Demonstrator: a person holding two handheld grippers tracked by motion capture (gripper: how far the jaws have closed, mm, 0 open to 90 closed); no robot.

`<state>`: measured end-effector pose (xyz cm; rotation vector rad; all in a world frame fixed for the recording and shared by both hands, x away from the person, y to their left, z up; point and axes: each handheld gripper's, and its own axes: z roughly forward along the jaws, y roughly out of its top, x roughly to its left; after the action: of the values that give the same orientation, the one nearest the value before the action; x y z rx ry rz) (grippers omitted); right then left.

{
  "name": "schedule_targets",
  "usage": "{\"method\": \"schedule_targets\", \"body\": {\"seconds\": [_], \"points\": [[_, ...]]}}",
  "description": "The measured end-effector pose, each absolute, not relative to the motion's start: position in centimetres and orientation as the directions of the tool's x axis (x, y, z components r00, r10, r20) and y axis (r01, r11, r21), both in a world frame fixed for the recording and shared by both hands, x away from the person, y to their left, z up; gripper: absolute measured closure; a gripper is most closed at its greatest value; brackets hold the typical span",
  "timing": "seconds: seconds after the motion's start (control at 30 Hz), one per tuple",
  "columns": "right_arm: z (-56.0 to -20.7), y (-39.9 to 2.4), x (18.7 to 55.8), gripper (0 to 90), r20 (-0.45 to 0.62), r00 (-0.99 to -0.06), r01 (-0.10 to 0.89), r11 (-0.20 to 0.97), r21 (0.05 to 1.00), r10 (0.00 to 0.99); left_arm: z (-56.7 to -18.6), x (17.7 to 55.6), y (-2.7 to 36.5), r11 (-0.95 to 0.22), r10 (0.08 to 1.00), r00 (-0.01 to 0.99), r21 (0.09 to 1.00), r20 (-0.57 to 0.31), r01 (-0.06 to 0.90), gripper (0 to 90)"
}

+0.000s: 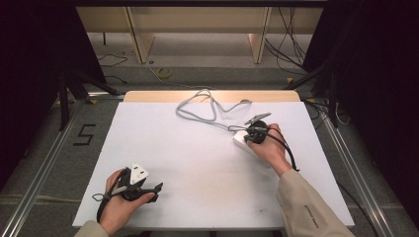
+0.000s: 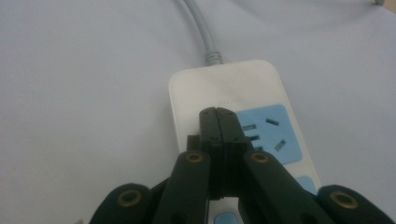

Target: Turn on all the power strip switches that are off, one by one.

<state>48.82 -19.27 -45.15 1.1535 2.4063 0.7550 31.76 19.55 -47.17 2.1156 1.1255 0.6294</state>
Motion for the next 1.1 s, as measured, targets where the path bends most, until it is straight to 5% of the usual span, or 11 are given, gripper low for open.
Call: {"method": "schedule_targets", "body": {"seconds": [1.1], "points": [[-43.4, -21.2, 48.1, 90.0, -0.089, -0.566, 0.619, 0.494, 0.610, 0.820, -47.1, 31.7, 19.6, -0.418, 0.850, 0.516, 0.731, 0.106, 0.539, 21.7]]}}
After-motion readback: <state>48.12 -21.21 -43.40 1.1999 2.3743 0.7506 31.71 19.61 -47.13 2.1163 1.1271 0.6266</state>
